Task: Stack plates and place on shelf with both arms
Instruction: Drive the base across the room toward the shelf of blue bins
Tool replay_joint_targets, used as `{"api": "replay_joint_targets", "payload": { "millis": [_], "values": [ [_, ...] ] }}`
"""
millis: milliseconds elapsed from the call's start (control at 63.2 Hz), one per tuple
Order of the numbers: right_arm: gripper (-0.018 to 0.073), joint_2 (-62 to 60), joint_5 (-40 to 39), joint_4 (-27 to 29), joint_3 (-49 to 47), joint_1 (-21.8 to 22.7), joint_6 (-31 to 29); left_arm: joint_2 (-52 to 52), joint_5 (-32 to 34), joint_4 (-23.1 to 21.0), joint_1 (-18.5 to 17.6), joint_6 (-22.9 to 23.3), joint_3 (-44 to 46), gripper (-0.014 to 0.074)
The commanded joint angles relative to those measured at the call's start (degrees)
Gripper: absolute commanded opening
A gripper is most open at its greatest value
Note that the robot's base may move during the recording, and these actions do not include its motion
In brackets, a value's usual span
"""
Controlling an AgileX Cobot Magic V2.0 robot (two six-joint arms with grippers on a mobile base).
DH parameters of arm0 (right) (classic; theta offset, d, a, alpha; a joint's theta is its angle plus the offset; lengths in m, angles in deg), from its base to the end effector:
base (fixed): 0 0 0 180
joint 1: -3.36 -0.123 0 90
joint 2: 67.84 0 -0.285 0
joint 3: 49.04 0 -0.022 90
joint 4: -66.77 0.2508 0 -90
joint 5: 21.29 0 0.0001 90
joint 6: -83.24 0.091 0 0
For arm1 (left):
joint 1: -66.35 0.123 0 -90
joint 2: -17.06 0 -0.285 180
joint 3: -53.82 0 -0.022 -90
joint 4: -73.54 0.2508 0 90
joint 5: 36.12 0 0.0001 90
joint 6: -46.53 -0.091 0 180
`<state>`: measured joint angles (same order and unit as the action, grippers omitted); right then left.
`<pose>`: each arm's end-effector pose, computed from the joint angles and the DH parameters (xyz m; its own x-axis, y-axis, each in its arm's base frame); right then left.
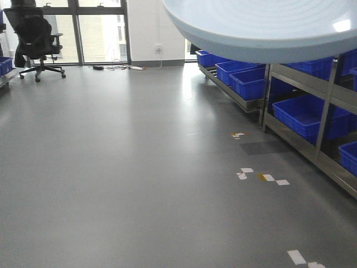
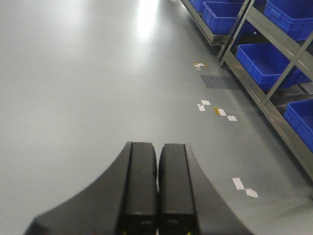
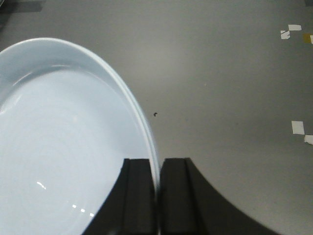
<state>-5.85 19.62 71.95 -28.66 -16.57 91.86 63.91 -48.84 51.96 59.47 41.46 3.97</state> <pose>0.1747 0.0691 0.3799 -0.5860 0.0181 -0.8101 -0.2659 0.9401 0.2133 0.1408 -0.0244 0.2946 -0.3576 -0.2340 -0.9041 0.1008 0.9528 -0.2865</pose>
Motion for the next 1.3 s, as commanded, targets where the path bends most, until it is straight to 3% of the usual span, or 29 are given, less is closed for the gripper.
{"api": "replay_joint_targets", "payload": {
  "millis": [0,1282],
  "values": [
    [0.0048,-0.8,-4.8,0.6,-1.8,0.0,-0.4,-0.1,4.4,-0.4,-0.3,-0.1,1.7,0.009],
    [0.0048,-0.8,-4.8,0.6,-1.8,0.0,-0.4,-0.1,4.4,-0.4,-0.3,-0.1,1.7,0.009]
  ]
}}
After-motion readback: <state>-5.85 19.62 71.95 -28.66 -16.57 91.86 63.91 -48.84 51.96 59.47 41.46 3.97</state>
